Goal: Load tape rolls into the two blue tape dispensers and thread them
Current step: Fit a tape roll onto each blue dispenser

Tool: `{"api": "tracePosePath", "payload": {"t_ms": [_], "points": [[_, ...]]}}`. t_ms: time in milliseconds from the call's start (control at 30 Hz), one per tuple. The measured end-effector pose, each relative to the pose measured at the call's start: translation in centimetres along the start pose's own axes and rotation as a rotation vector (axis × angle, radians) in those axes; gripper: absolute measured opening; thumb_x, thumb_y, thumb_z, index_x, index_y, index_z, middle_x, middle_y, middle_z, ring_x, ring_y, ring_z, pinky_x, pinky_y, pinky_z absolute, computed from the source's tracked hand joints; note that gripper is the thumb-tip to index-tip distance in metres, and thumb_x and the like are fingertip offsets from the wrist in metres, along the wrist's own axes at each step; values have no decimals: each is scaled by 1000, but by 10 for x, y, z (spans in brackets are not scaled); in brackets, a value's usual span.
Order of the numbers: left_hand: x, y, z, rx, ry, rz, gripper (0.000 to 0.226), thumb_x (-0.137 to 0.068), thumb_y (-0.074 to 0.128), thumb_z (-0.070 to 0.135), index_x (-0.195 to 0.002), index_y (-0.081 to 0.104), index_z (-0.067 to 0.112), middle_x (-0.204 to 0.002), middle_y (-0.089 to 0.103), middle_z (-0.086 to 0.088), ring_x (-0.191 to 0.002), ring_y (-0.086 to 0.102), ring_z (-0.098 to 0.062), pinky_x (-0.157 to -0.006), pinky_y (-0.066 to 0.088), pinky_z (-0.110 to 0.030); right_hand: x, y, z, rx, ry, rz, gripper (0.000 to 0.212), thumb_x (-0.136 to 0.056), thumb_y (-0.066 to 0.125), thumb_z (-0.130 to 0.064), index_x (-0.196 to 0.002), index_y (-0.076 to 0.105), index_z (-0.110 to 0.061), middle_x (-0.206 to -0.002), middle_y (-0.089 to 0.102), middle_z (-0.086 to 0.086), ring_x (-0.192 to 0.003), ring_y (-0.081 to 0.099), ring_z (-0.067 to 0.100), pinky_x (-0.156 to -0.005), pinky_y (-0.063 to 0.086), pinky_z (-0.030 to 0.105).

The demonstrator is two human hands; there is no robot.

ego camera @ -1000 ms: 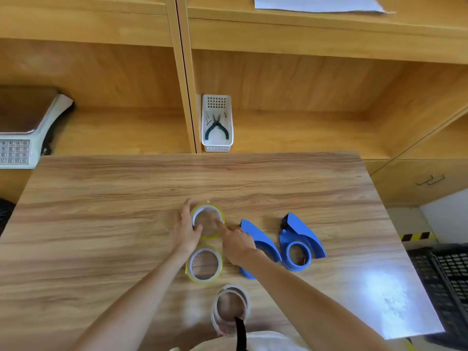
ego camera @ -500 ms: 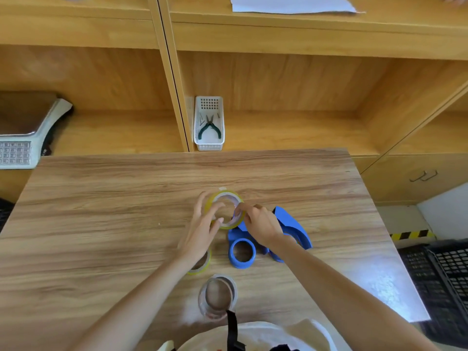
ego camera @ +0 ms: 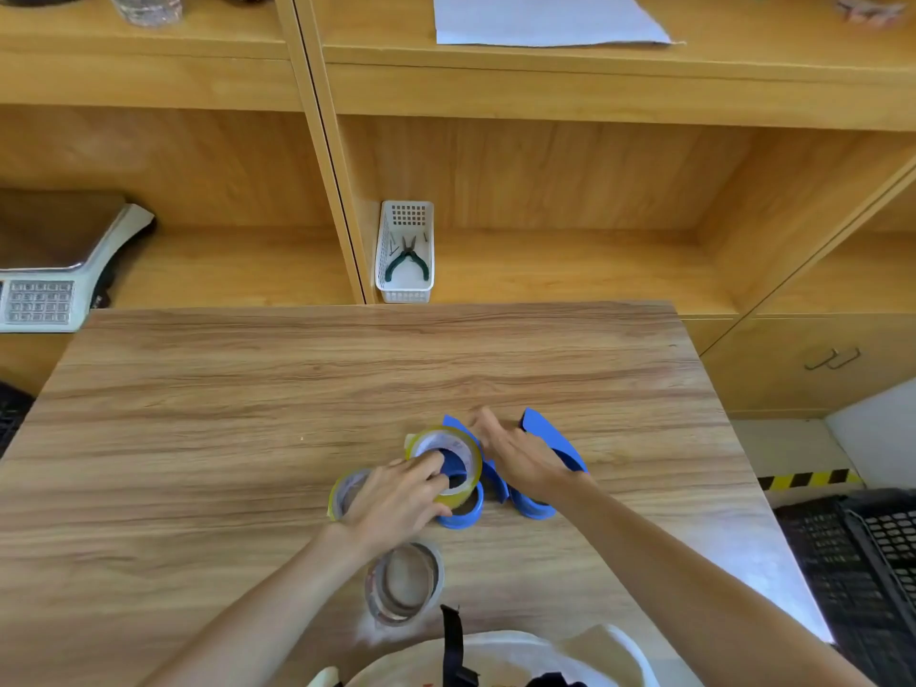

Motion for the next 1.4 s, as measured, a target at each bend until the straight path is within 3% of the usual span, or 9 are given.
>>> {"api": "tracePosePath", "payload": {"t_ms": [100, 233, 400, 467, 567, 900, 1167, 1300, 1400], "points": [[-1, 8, 12, -32, 20, -42, 42, -54, 84, 58, -63, 60, 24, -74, 55, 8, -52, 62, -11, -41, 42, -25, -5, -1, 20, 23, 155, 74, 14, -97, 38, -17, -108, 30, -20, -94, 66, 13, -77, 61, 39, -68, 51, 46], [-3, 29, 22, -61, 30, -130, 46, -49, 87, 55, -61, 58, 22, -72, 55, 7, -47, 61, -15, -37, 38, -23, -10, 15, 31, 216, 215, -53, 43, -96, 48, -24, -135, 32, -16, -113, 64, 16, -98, 62, 38, -69, 41, 38], [-13, 39, 26, -48, -37, -257, 42, -64, 83, 54, -74, 65, 17, -89, 62, 3, -54, 67, -21, -43, 31, -27, -16, 27, 30, 357, 197, -118, 41, -101, 37, -16, -142, 41, -14, -120, 64, 15, -108, 61, 37, -73, 41, 39], [-17, 43, 26, -55, -47, -295, 37, -87, 65, 45, -98, 63, 10, -114, 57, -4, -81, 69, -32, -56, 34, -34, -16, 28, 31, 348, 194, -118, 42, -101, 36, -14, -142, 39, -13, -119, 64, 16, -107, 62, 38, -72, 41, 39], [-22, 52, 20, -52, -111, -359, 36, -94, 58, 39, -110, 59, 6, -127, 51, -7, -96, 65, -35, -63, 32, -37, -16, 27, 32, 292, 201, -108, 41, -101, 38, -17, -142, 36, -11, -114, 66, 16, -103, 62, 38, -71, 42, 40], [-27, 67, 13, -2, -84, -347, 49, -88, 66, 13, -133, 47, 14, -126, 54, -8, -92, 67, -37, -59, 37, -38, -16, 27, 35, 193, 245, -123, 47, -105, 34, -31, -148, 26, -15, -109, 67, 17, -98, 63, 38, -69, 41, 39], [-33, 69, 10, -2, -49, -323, 47, -89, 63, 13, -133, 47, 14, -126, 55, -9, -97, 65, -37, -63, 36, -38, -17, 24, 30, 297, 239, -107, 50, -105, 33, -28, -151, 19, -14, -107, 68, 15, -94, 64, 35, -66, 41, 38], [-33, 65, 8, 3, -60, -314, 46, -90, 65, 25, -131, 47, 14, -128, 54, -6, -104, 64, -34, -66, 38, -39, -15, 26, 28, 358, 235, -73, 47, -104, 40, -21, -147, 24, -11, -100, 69, 13, -76, 61, 32, -60, 41, 37], [-31, 61, 5, 1, -69, -304, 44, -91, 63, 28, -130, 48, 14, -127, 53, -5, -102, 65, -34, -65, 36, -38, -11, 29, 29, 375, 242, -50, 47, -101, 48, -18, -143, 29, -10, -99, 70, 12, -84, 67, 32, -59, 42, 37]]}}
Point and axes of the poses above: each hand's wrist, its own x-axis away from the middle knuckle, its own y-axis out of the palm, z = x × y, the point moved 10 cm from there along -x, towards the middle knuckle
